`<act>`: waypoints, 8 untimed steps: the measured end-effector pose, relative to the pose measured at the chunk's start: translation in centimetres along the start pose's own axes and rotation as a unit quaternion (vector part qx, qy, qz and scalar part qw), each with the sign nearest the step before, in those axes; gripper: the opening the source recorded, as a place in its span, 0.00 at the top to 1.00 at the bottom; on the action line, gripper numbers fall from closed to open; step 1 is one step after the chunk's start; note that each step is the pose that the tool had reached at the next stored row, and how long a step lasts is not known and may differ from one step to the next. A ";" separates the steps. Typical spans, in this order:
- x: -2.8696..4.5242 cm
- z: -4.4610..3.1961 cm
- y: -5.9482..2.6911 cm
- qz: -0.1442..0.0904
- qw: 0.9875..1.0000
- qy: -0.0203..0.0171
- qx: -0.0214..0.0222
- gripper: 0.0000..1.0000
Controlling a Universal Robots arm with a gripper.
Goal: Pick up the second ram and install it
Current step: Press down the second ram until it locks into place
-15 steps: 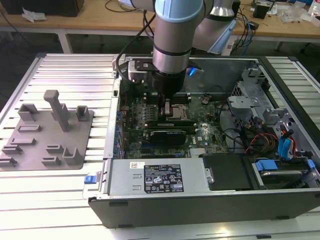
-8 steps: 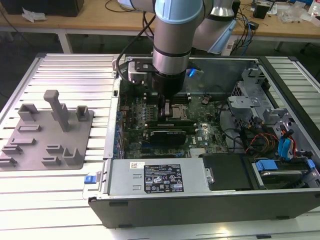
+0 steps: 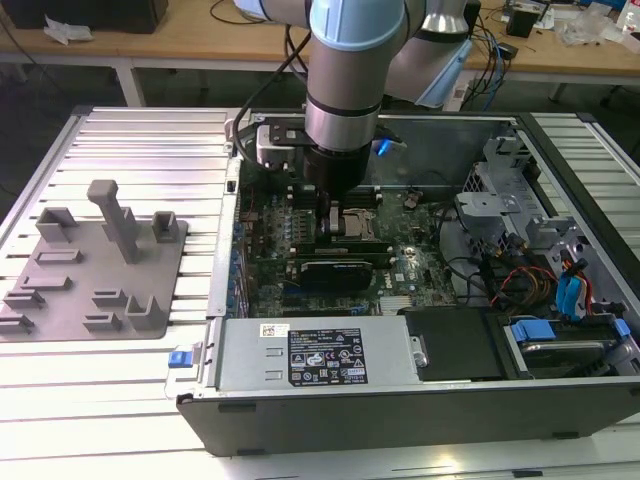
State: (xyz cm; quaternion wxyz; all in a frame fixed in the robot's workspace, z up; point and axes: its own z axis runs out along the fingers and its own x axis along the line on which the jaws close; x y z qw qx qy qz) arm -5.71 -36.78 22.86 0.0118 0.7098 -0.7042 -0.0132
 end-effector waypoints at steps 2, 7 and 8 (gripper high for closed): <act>0.01 0.01 0.00 0.000 1.000 0.000 0.000 0.92; 0.00 -2.01 0.07 0.000 1.000 0.000 0.000 0.92; 0.00 -2.17 0.08 0.000 1.000 0.000 0.000 0.92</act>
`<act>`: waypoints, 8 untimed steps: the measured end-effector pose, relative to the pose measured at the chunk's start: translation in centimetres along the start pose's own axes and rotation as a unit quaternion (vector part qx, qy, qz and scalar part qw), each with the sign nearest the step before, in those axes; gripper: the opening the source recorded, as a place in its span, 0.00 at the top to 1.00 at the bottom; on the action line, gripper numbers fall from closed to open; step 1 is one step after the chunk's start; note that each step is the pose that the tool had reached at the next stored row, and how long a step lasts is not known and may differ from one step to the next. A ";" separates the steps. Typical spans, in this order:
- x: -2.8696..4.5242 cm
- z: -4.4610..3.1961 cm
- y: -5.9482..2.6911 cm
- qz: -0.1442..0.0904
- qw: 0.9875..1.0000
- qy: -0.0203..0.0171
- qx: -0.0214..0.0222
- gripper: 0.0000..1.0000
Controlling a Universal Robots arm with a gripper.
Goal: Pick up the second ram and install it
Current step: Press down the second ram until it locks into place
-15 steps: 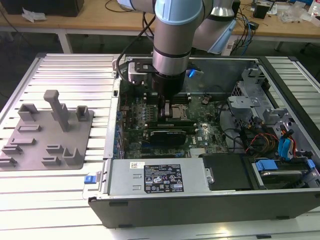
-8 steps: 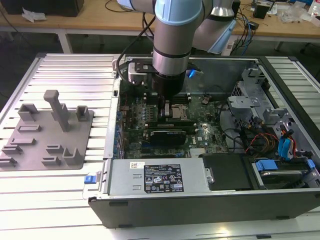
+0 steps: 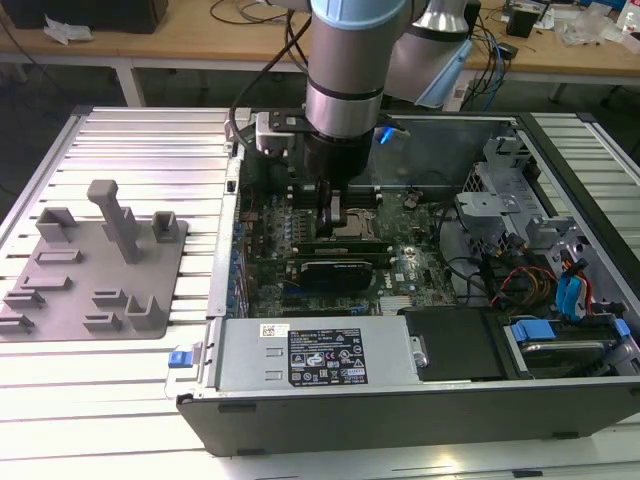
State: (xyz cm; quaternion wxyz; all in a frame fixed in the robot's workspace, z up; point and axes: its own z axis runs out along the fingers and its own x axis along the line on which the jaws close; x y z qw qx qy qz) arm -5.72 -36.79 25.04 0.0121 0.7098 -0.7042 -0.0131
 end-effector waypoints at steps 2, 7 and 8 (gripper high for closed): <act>0.00 -0.03 0.00 0.000 1.000 0.000 0.000 0.92; 0.03 -0.15 -3.12 0.000 1.000 0.000 0.000 0.92; 0.03 -0.17 -3.89 0.000 1.000 0.000 0.000 0.92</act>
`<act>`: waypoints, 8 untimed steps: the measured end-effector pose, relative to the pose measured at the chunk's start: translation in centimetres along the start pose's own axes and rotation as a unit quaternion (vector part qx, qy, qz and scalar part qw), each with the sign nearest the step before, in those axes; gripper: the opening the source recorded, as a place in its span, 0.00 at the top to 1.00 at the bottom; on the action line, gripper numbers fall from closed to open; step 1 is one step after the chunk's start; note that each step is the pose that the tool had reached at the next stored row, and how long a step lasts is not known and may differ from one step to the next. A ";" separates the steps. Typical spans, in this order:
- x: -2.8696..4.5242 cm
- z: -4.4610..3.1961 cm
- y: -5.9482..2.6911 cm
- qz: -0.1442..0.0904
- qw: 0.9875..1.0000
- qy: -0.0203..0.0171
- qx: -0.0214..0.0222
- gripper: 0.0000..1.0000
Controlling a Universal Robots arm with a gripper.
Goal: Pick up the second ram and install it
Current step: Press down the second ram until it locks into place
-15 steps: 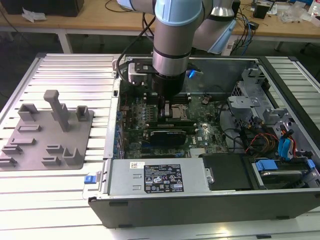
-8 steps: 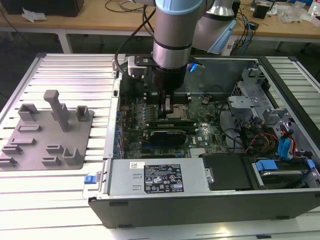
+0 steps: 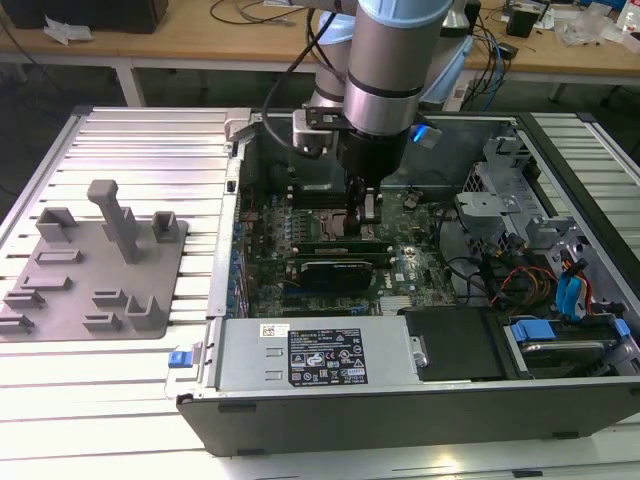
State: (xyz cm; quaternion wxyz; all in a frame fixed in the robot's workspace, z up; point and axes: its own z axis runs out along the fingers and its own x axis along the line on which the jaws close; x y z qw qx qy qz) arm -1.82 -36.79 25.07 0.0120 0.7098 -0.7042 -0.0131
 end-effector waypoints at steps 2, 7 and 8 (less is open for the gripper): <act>0.00 0.04 -0.01 0.000 1.000 0.000 0.002 0.92; 0.00 0.04 -0.01 0.000 1.000 0.000 0.003 0.92; 0.00 0.04 -0.01 0.000 1.000 0.000 0.003 0.92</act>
